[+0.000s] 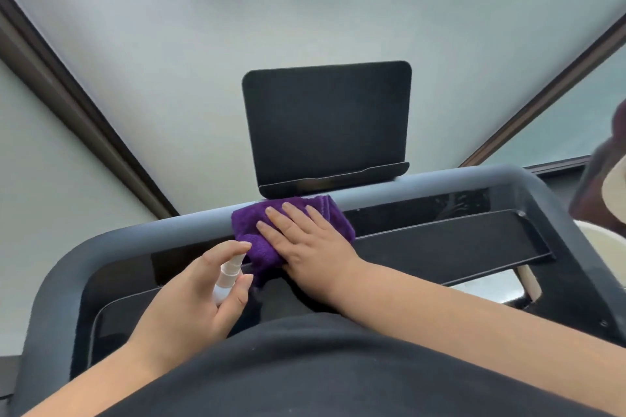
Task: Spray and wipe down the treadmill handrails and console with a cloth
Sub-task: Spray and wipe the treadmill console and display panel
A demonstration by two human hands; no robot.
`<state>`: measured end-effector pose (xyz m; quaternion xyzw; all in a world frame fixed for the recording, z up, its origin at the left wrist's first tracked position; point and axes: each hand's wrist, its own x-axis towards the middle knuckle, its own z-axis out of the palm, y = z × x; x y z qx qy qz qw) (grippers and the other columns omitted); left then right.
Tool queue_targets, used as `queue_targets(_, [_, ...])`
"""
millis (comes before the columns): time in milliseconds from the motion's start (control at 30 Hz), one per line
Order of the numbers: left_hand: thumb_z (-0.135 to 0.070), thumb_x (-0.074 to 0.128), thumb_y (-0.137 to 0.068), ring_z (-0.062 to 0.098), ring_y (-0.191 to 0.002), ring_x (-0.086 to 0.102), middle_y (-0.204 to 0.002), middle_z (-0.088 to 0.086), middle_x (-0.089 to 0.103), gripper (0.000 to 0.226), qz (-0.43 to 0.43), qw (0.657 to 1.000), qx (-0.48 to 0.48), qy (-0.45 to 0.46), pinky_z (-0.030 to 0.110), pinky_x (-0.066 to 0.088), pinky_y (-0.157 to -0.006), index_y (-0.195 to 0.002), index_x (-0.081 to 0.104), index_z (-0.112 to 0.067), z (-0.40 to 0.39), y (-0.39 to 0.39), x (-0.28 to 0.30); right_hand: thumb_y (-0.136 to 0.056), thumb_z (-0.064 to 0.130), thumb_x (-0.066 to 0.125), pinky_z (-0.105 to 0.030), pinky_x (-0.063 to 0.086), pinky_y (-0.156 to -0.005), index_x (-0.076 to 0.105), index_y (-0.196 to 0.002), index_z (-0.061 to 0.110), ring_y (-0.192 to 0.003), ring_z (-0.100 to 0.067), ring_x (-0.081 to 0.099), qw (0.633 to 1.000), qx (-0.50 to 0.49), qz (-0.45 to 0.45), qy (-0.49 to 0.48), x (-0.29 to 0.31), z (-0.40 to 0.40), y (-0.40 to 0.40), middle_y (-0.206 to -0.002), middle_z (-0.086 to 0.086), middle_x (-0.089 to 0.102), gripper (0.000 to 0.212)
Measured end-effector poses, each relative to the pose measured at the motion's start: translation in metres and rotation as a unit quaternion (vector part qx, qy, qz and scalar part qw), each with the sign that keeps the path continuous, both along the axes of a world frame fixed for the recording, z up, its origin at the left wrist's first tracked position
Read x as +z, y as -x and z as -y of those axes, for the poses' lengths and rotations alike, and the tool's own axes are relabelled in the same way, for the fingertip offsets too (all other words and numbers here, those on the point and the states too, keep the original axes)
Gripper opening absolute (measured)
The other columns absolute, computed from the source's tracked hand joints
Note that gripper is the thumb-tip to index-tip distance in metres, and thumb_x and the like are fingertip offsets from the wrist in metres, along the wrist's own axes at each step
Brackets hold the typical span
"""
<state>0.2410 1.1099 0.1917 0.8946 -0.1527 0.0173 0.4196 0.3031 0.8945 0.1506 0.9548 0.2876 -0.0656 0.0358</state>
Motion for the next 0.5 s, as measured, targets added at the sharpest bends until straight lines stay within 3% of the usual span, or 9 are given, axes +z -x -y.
queue_targets(100, [-0.049,0.052,-0.080,-0.010,-0.080,0.056,-0.094,-0.037,0.055,0.045,-0.012,1.000,-0.002,-0.019,0.015,0.042,-0.077,-0.121,0.036,-0.062,0.020,-0.005,0.006,-0.088,0.044,0.033,-0.045,0.036,-0.111,0.051,-0.145,0.021,-0.135,-0.028,0.050,0.998,-0.064,-0.001,0.005,0.001,0.039,-0.002,-0.149,-0.004,0.051,0.064])
queue_targets(167, [-0.046,0.056,-0.081,-0.007,-0.078,0.057,-0.093,-0.034,0.056,0.046,-0.015,0.999,-0.002,-0.032,0.016,0.043,-0.075,-0.119,0.036,-0.062,0.034,-0.010,0.008,-0.088,0.045,0.034,-0.045,0.036,-0.110,0.053,-0.144,0.021,-0.135,-0.027,0.051,0.994,-0.112,0.000,0.000,0.004,0.070,-0.004,-0.148,-0.003,0.052,0.063])
queue_targets(333, [-0.030,0.066,-0.085,-0.003,-0.079,0.059,-0.090,-0.029,0.058,0.057,-0.019,0.997,-0.021,-0.078,0.025,0.048,-0.073,-0.121,0.034,-0.061,0.075,-0.024,0.013,-0.099,0.043,0.031,-0.039,0.002,-0.122,0.018,-0.159,0.025,-0.153,-0.023,0.012,0.977,-0.210,-0.013,-0.037,0.003,0.146,-0.011,-0.166,0.002,0.014,0.064])
queue_targets(400, [-0.033,0.063,-0.085,-0.003,-0.079,0.059,-0.089,-0.028,0.057,0.054,-0.022,0.995,-0.030,-0.088,0.024,0.047,-0.071,-0.121,0.033,-0.061,0.098,-0.030,0.018,-0.104,0.042,0.035,-0.038,0.000,-0.124,0.008,-0.160,0.026,-0.154,-0.020,0.002,0.971,-0.239,-0.016,-0.023,0.002,0.179,-0.015,-0.167,0.003,0.004,0.065])
queue_targets(500, [-0.032,0.065,-0.086,-0.004,-0.083,0.058,-0.090,-0.028,0.058,0.051,-0.032,0.994,-0.032,-0.099,0.019,0.044,-0.068,-0.116,0.036,-0.061,0.132,-0.037,0.025,-0.104,0.046,0.037,-0.041,0.004,-0.125,0.008,-0.160,0.026,-0.154,-0.020,0.002,0.959,-0.281,-0.021,-0.026,0.005,0.219,-0.019,-0.168,0.003,0.005,0.066])
